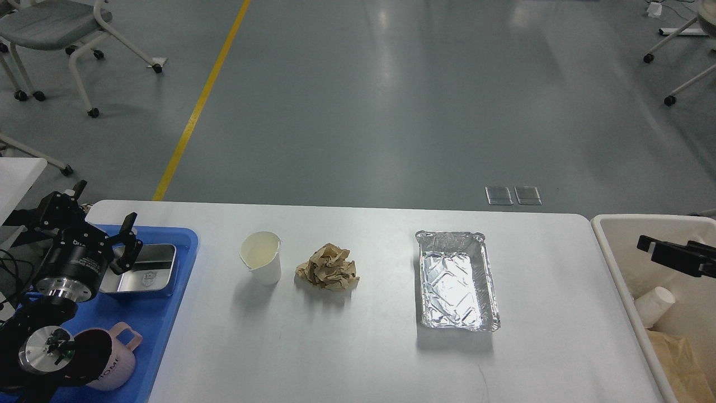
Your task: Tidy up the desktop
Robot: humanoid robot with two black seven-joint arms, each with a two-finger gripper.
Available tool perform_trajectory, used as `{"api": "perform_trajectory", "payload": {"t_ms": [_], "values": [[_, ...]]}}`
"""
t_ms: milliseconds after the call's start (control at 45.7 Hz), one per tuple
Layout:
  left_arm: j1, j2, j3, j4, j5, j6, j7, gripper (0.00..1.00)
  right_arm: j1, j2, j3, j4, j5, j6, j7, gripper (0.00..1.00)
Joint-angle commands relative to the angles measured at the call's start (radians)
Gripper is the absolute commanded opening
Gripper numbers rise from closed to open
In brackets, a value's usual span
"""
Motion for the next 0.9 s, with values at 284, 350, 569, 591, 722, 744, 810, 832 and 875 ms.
{"api": "perform_trajectory", "payload": {"t_ms": [284,350,569,591,722,744,810,832,875], "values": [[0.007,-0.035,0.016,0.005,-0.003,0.0,-0.042,0.96,-0.103,-0.126,-0.047,-0.005,-0.215,-0.065,0.01,1.0],[0.004,-0.047,0.016,0.005,-0.001,0.0,-0.04,0.96,-0.103,-0.125,-0.056,-0.002,-0.212,-0.065,0.01,1.0],[0.009,-0.045,0.017,0.007,0.0,0.0,-0.04,0.96,-0.103,-0.125,-0.076,0.002,-0.211,-0.066,0.013,1.0],[0.01,-0.045,0.017,0.007,0.0,0.0,-0.04,0.96,-0.103,-0.129,-0.079,0.002,-0.211,-0.065,0.014,1.0],[0.012,-0.045,0.017,0.013,0.0,0.0,-0.042,0.96,-0.102,-0.156,-0.08,0.01,-0.211,-0.059,0.014,1.0],[0.012,-0.045,0.017,0.016,0.0,0.0,-0.042,0.96,-0.1,-0.152,-0.079,0.01,-0.209,-0.059,0.014,1.0],[0.012,-0.047,0.017,0.024,0.0,0.0,-0.04,0.96,-0.099,-0.152,-0.077,0.01,-0.206,-0.056,0.014,1.0],[0.012,-0.047,0.017,0.024,0.0,0.001,-0.042,0.96,-0.1,-0.151,-0.076,0.01,-0.205,-0.054,0.014,1.0],[0.012,-0.047,0.017,0.028,0.0,0.001,-0.042,0.96,-0.102,-0.142,-0.077,0.012,-0.189,-0.049,0.014,1.0]]}}
